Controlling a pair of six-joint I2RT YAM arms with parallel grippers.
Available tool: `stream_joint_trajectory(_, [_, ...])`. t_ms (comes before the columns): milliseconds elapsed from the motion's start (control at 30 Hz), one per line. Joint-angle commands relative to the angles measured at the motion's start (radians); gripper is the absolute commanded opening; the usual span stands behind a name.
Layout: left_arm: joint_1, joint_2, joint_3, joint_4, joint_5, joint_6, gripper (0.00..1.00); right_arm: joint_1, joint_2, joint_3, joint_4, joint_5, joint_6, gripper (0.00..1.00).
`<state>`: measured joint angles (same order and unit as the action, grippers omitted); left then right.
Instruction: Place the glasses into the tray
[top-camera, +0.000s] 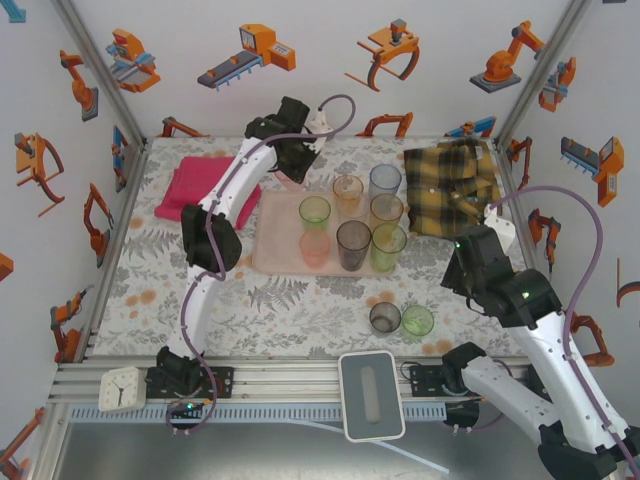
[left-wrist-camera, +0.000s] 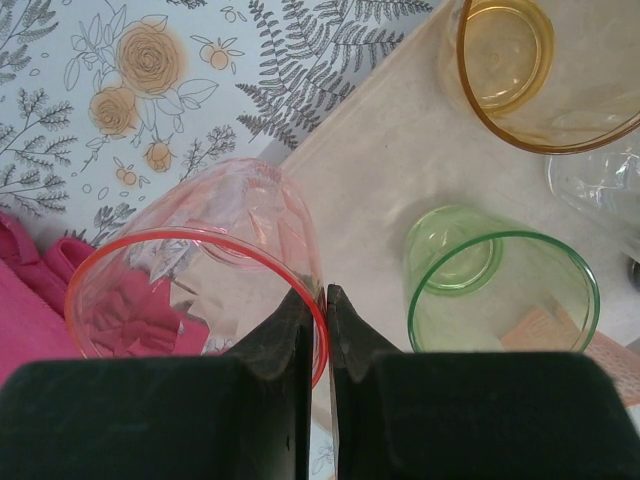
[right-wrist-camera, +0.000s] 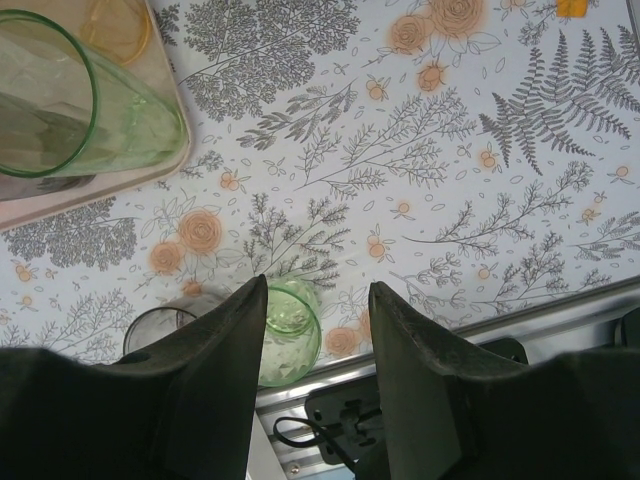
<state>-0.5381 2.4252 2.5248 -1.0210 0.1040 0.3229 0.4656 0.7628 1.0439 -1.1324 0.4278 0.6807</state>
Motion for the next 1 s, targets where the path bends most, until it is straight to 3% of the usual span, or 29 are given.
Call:
stream_joint_trajectory(0, [-0.006, 0.012, 0.041, -0.006, 0.025, -0.028, 0.06, -0.007, 0.006, -0.016, 0.017, 0.007, 0.001, 0.45])
stream_joint_trajectory(967, [-0.065, 0.095, 0.082, 0.016, 0.016, -0.017, 0.06, -0.008, 0.026, -0.035, 0.033, 0.005, -0.006, 0.45])
